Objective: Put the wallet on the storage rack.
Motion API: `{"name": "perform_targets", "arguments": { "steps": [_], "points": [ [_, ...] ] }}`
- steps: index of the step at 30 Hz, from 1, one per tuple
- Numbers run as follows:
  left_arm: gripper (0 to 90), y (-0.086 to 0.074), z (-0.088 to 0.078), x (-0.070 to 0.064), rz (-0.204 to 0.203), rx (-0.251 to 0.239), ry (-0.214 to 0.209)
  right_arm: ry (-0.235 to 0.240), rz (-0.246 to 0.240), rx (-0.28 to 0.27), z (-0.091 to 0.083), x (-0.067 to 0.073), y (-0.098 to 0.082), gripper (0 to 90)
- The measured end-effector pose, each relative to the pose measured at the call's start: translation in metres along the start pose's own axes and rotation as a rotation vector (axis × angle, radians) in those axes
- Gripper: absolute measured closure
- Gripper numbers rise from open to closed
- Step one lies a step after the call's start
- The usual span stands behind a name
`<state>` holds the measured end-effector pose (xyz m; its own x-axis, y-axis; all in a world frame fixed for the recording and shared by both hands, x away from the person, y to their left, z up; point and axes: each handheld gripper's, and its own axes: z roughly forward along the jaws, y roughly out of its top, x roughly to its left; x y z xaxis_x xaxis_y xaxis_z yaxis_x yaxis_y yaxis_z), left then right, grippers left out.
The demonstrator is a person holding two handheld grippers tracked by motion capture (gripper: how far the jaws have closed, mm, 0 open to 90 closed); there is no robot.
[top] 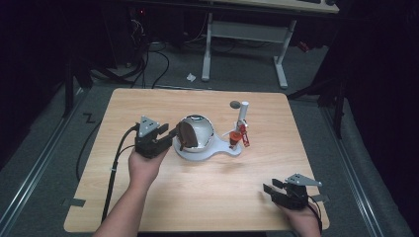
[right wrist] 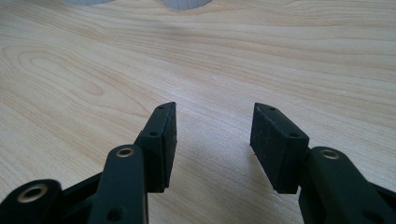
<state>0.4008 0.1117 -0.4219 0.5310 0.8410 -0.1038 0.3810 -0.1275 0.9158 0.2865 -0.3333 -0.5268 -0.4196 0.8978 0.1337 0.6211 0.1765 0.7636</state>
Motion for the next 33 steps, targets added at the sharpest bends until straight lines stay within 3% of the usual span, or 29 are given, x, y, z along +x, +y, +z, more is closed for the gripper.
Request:
{"name": "perform_targets", "arguments": {
  "steps": [10,21,28,33],
  "points": [
    [48.7,-0.03,-0.012,0.007,0.012,0.05,-0.012,0.0,-0.001,0.003,0.001,0.001,0.0,51.2],
    [45.1,-0.084,-0.024,0.019,0.007,0.14,-0.025,-0.001,-0.005,0.004,0.001,0.001,0.0,51.2],
    [43.0,-0.131,-0.047,0.028,0.02,0.208,-0.011,0.0,0.003,0.009,0.002,0.002,-0.001,51.2],
    [42.1,-0.148,-0.074,0.031,-0.03,0.204,-0.006,-0.003,0.0,0.009,0.002,0.003,0.0,51.2]
  ]
}}
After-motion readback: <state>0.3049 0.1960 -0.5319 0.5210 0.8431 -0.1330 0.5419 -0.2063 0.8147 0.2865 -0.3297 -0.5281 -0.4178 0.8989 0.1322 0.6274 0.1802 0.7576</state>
